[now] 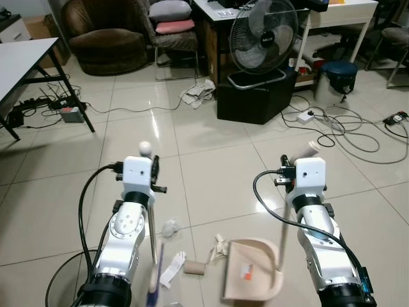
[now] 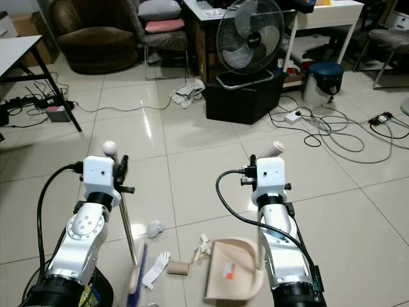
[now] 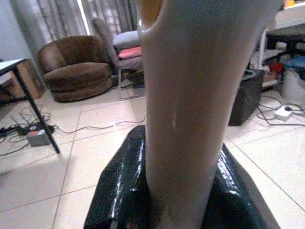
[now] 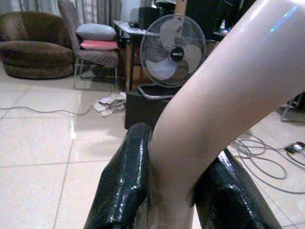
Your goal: Sweep floor
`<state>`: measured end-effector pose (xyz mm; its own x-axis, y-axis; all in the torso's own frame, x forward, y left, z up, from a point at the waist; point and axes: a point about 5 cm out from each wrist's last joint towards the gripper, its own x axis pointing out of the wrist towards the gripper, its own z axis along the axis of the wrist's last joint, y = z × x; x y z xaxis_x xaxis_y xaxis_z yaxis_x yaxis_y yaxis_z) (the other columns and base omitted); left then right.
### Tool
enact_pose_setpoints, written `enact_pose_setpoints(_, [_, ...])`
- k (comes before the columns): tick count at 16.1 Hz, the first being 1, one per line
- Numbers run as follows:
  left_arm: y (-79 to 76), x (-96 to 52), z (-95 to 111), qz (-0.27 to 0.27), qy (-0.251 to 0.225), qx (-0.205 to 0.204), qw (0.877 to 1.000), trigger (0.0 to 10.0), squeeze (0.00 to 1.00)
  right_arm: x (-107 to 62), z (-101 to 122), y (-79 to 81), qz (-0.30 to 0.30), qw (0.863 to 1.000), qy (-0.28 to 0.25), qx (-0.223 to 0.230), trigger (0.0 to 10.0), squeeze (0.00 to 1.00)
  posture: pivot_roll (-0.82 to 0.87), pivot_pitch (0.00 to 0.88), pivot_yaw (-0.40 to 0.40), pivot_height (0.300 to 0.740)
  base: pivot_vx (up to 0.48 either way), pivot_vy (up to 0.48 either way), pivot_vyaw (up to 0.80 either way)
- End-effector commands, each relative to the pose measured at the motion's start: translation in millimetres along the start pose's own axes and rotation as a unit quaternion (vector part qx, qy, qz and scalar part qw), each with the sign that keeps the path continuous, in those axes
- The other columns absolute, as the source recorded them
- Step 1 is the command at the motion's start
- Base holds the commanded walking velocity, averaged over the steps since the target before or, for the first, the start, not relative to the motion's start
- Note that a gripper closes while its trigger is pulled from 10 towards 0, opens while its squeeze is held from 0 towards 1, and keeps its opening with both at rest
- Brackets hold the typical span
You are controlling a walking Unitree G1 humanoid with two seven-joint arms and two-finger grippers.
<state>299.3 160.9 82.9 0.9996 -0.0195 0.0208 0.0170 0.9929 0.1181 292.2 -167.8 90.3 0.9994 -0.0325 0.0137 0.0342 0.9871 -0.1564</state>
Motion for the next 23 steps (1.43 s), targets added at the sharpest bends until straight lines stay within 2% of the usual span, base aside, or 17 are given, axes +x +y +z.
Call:
enact_pose_setpoints(1, [2.5, 4.4, 8, 0.014, -0.025, -0.006, 1.0, 10.0, 0.0, 7.1, 13, -2.4, -0.009, 0.999, -0.036, 0.007, 10.0, 0.0, -0.09, 0.07, 0.079, 0.74, 0.0, 0.0, 0.0])
enact_pose_setpoints(6, [-0.5, 10.9, 7, 0.027, -0.038, -0.028, 0.999, 10.0, 0.0, 19.4, 14, 7.1, 0.02, 0.998, -0.057, -0.016, 10.0, 0.0, -0.06, 0.167, 0.093, 0.74, 0.0, 0.0, 0.0])
enact_pose_setpoints(8, [-9.4, 18.3, 11, 0.011, -0.049, -0.024, 0.998, 10.0, 0.0, 26.4, 15, 14.6, 0.041, 0.996, -0.066, -0.043, 10.0, 0.0, -0.05, 0.204, 0.112, 0.74, 0.0, 0.0, 0.0])
enact_pose_setpoints(12, [-22.2, 28.8, 17, -0.007, -0.061, -0.025, 0.998, 10.0, 0.0, 27.3, 8, 24.8, 0.064, 0.993, -0.068, -0.076, 10.0, 0.0, -0.03, 0.237, 0.128, 0.74, 0.0, 0.0, 0.0])
enact_pose_setpoints(15, [-33.6, 34.5, 25, -0.025, -0.073, -0.04, 0.996, 10.0, 0.0, 25.4, 0, 28.3, 0.044, 0.993, -0.068, -0.083, 10.0, 0.0, -0.01, 0.252, 0.14, 0.74, 0.0, 0.0, 0.0])
enact_pose_setpoints(17, [-47.0, 34.0, 27, -0.052, -0.074, -0.065, 0.994, 10.0, 0.0, 25.7, -4, 34.3, 0.03, 0.995, -0.064, -0.077, 10.0, 0.0, 0.01, 0.257, 0.149, 0.74, 0.0, 0.0, 0.0])
enact_pose_setpoints(19, [-58.2, 30.7, 31, -0.071, -0.073, -0.109, 0.989, 10.0, 0.0, 26.6, -3, 42.7, 0.034, 0.995, -0.066, -0.068, 10.0, 0.0, 0.01, 0.256, 0.151, 0.74, 0.0, 0.0, 0.0])
enact_pose_setpoints(23, [-76.9, 22.4, 43, -0.132, -0.075, -0.183, 0.971, 10.0, 0.0, 28.4, -3, 47.3, 0.035, 0.995, -0.065, -0.06, 10.0, 0.0, 0.02, 0.248, 0.145, 0.74, 0.0, 0.0, 0.0])
